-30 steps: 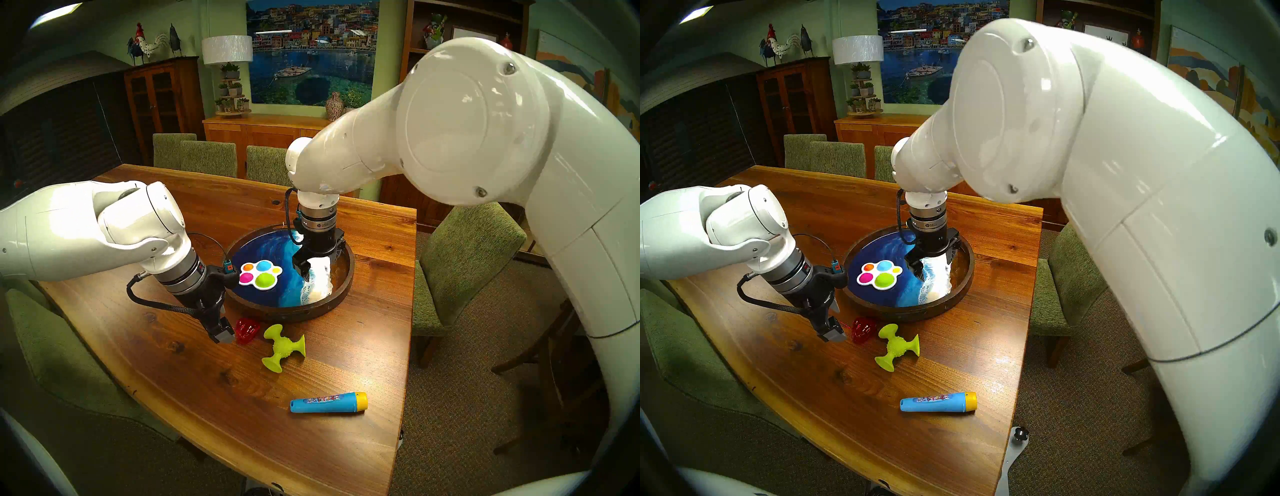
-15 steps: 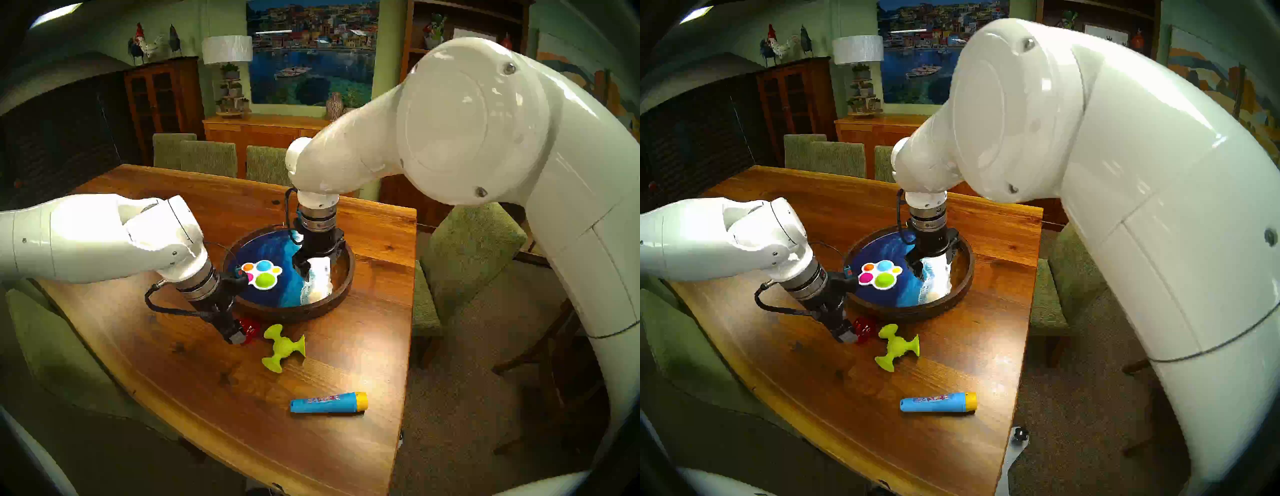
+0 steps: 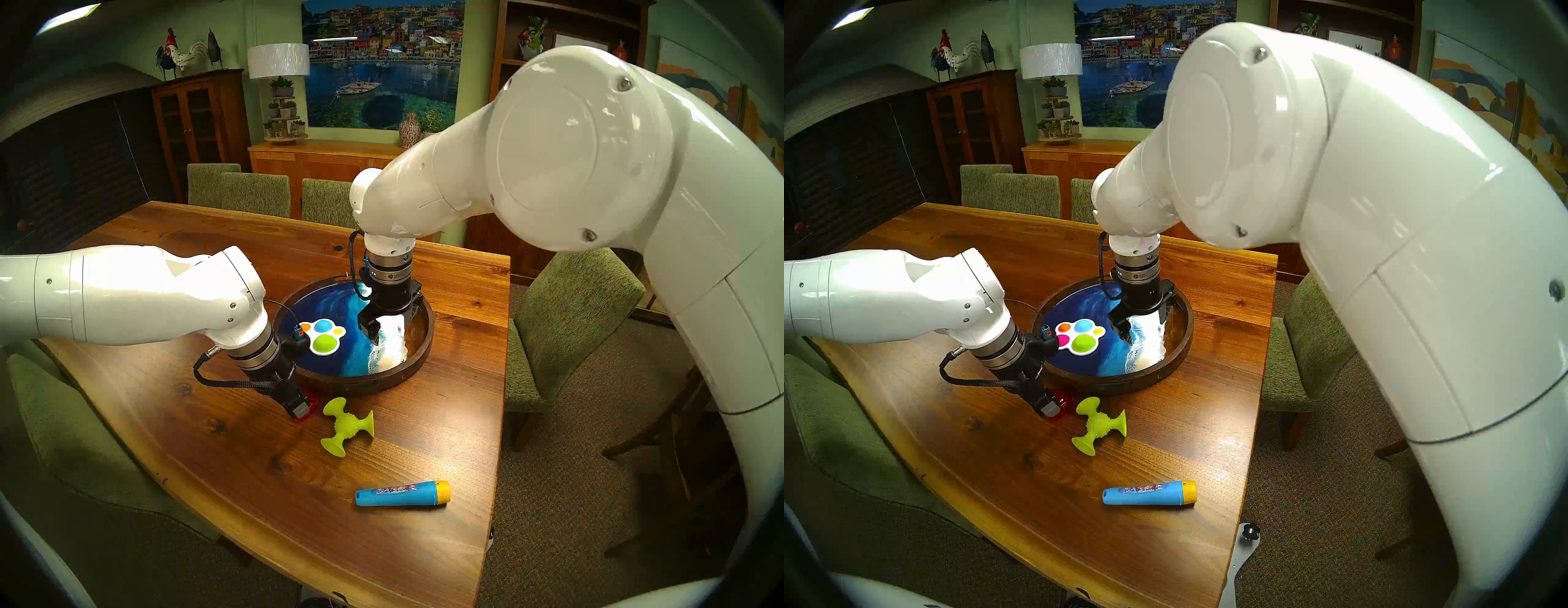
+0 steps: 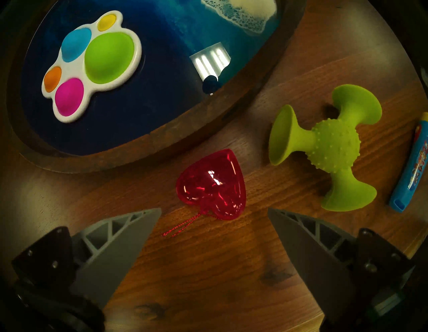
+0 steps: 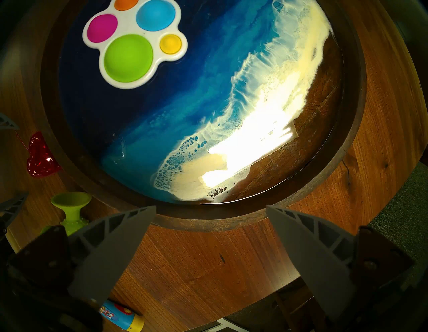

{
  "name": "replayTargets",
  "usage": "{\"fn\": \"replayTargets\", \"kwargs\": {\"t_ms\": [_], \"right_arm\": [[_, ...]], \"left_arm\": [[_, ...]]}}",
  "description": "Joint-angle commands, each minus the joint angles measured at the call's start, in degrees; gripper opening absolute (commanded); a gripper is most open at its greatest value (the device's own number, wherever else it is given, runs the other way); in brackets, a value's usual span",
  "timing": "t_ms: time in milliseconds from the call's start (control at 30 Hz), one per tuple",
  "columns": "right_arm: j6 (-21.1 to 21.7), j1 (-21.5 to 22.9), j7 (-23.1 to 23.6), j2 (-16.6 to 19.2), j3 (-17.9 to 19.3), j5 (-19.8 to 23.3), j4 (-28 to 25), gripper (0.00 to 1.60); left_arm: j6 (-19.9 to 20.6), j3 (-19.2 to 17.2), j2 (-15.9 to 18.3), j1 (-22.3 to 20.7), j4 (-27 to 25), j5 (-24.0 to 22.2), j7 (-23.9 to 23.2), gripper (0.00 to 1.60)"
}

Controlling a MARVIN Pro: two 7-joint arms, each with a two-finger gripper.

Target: Put toys in center tray

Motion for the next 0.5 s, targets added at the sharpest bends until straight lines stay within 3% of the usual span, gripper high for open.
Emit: {"fn": "replayTargets", "kwargs": {"t_ms": [0,167,467], "right_arm": [[-0.1,1.8,0.2,0.3,0.1,-0.1,1.0,1.60],[-0.1,1.8,0.2,0.3,0.1,-0.1,1.0,1.60],[-0.1,1.8,0.2,0.3,0.1,-0.1,1.0,1.60]], "left_arm": [[-0.1,-1.1,-2.0,-0.3,0.7,-3.4,2.9,1.60],[-0.9,-0.5,-1.9,0.5,0.6,-2.1,4.3,1.60],[-4.6,0.2,-0.6,1.1,1.1,2.1,0.7,1.60]]}}
